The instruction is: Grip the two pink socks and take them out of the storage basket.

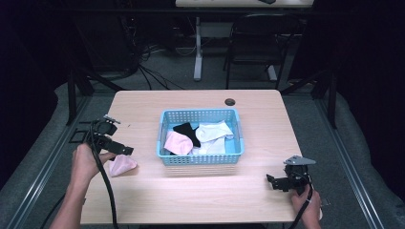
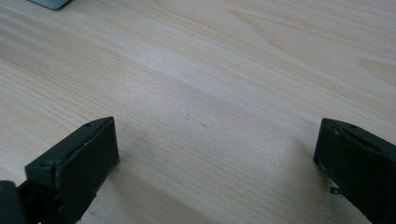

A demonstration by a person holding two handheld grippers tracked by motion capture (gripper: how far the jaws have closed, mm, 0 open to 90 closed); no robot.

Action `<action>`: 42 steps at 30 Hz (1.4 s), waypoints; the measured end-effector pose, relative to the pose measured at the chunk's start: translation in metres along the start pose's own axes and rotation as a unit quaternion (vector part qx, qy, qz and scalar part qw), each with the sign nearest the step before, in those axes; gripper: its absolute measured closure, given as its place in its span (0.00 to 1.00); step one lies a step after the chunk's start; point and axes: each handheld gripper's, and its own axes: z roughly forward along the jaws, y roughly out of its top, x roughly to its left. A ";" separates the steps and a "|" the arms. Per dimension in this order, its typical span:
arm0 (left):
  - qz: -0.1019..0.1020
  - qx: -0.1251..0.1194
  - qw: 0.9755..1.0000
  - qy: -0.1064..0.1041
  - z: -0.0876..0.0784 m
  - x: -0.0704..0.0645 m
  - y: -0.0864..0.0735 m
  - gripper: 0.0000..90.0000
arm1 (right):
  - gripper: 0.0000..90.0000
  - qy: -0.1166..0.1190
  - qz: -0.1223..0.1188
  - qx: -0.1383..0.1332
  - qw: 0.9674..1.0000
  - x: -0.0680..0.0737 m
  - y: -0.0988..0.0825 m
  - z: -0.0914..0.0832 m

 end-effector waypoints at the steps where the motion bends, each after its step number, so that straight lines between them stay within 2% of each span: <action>1: 0.003 -0.003 1.000 -0.002 -0.001 -0.003 0.004 0.00 | 0.00 0.000 0.000 0.000 1.000 0.000 0.000 0.000; 4: 0.020 -0.010 1.000 -0.005 -0.006 -0.014 0.016 0.00 | 0.00 0.000 0.000 0.000 1.000 0.000 0.000 0.000; 10: 0.041 -0.019 0.999 -0.011 -0.008 -0.029 0.034 0.00 | 0.00 0.000 0.000 0.000 1.000 0.000 0.000 0.000; 15: 0.061 -0.023 0.998 -0.021 -0.004 -0.045 0.052 0.00 | 0.00 0.000 0.000 0.000 1.000 0.000 0.000 0.000; 19: 0.069 -0.023 0.997 -0.028 0.000 -0.052 0.061 0.00 | 0.00 0.000 0.000 0.000 1.000 0.000 0.000 0.000; 25: 0.083 -0.016 0.995 -0.046 0.014 -0.065 0.078 0.00 | 0.00 0.000 0.000 0.000 1.000 0.000 0.000 0.000; 28: 0.090 -0.009 0.994 -0.055 0.027 -0.073 0.088 0.00 | 0.00 0.000 0.000 0.000 1.000 0.000 0.000 0.000; 29: 0.090 -0.009 0.994 -0.055 0.027 -0.073 0.088 0.00 | 0.00 0.000 0.000 0.000 1.000 0.000 0.000 0.000; 34: 0.098 0.003 0.992 -0.075 0.049 -0.085 0.101 0.00 | 0.00 0.000 0.000 0.000 1.000 0.000 0.000 0.000; 35: 0.098 0.003 0.992 -0.075 0.049 -0.085 0.101 0.00 | 0.00 0.000 0.000 0.000 1.000 0.000 0.000 0.000; 42: 0.108 0.022 0.990 -0.086 0.077 -0.099 0.111 0.01 | 0.00 0.000 0.000 0.000 1.000 0.000 0.000 0.000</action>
